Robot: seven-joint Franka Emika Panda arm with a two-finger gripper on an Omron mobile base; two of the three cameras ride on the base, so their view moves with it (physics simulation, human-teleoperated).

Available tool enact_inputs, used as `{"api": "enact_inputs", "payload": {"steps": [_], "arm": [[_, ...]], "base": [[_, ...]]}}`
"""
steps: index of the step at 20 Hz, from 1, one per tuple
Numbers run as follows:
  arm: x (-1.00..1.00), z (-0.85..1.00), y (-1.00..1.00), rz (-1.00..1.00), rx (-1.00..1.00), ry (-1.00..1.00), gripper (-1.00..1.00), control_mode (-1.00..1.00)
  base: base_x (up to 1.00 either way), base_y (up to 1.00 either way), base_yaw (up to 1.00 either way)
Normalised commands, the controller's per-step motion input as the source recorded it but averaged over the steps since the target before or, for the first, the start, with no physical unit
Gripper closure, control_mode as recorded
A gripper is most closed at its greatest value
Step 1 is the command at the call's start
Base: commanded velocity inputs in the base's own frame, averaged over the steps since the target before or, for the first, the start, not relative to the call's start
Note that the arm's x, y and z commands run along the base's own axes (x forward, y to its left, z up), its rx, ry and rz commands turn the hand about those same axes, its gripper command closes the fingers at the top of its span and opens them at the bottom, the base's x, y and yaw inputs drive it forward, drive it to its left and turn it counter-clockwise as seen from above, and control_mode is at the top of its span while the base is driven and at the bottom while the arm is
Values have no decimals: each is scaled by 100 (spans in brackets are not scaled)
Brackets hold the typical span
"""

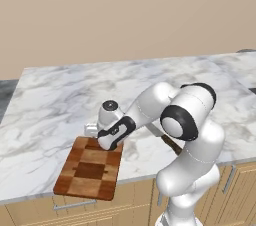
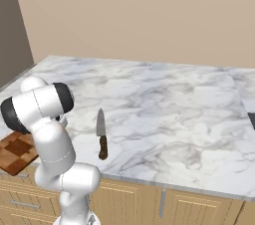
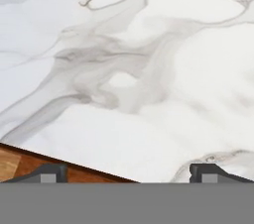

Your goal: Move the cutting board and knife to the sink. Then move spray from the cabinet to the counter.

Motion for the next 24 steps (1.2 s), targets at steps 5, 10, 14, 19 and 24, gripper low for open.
{"api": "enact_inputs", "payload": {"steps": [5, 10, 14, 19, 24], "arm": [[21, 18, -5, 14, 5, -2, -100, -100], [8, 45, -3, 18, 1, -1, -100, -100], [-2, 53, -1, 19, 0, -3, -100, -100], [-23, 53, 0, 27, -7, -2, -100, -100], [-27, 54, 2, 26, -12, 0, -100, -100]], "base": [[0, 0, 0], [0, 0, 0], [0, 0, 0], [0, 0, 0], [0, 0, 0]]}}
